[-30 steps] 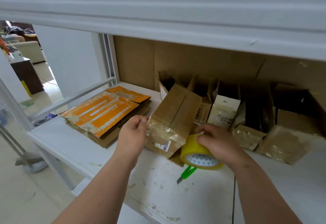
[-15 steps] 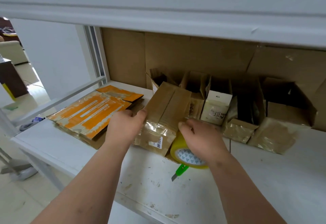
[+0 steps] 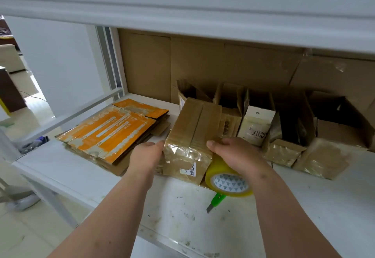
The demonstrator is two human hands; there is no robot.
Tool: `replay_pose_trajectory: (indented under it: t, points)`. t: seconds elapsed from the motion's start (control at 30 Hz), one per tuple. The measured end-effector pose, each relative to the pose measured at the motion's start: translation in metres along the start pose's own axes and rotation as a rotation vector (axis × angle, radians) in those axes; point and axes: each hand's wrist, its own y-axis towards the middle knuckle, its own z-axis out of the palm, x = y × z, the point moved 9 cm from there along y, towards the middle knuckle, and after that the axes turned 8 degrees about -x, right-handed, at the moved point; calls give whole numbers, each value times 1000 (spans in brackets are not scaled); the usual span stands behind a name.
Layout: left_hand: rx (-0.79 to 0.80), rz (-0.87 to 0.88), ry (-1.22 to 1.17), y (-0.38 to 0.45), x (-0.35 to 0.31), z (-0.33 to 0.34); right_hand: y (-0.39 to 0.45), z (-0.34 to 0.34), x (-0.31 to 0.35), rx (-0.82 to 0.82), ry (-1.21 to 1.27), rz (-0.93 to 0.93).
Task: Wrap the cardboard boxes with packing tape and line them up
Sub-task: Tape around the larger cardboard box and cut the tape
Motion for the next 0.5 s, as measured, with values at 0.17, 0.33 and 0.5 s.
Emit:
replay_pose_trajectory:
  t: [0.17,0.33,0.5]
  points:
    - [-18,156,-101,1,-7,0,-8,-4,6,-59,-69,-85]
    - [3,297,-120,-5,-15,-6,-15,-2,3,-42,-39,-156]
    - [41,570,134,-22,-27,-2,-18,-7,11,-176,-104,-213]
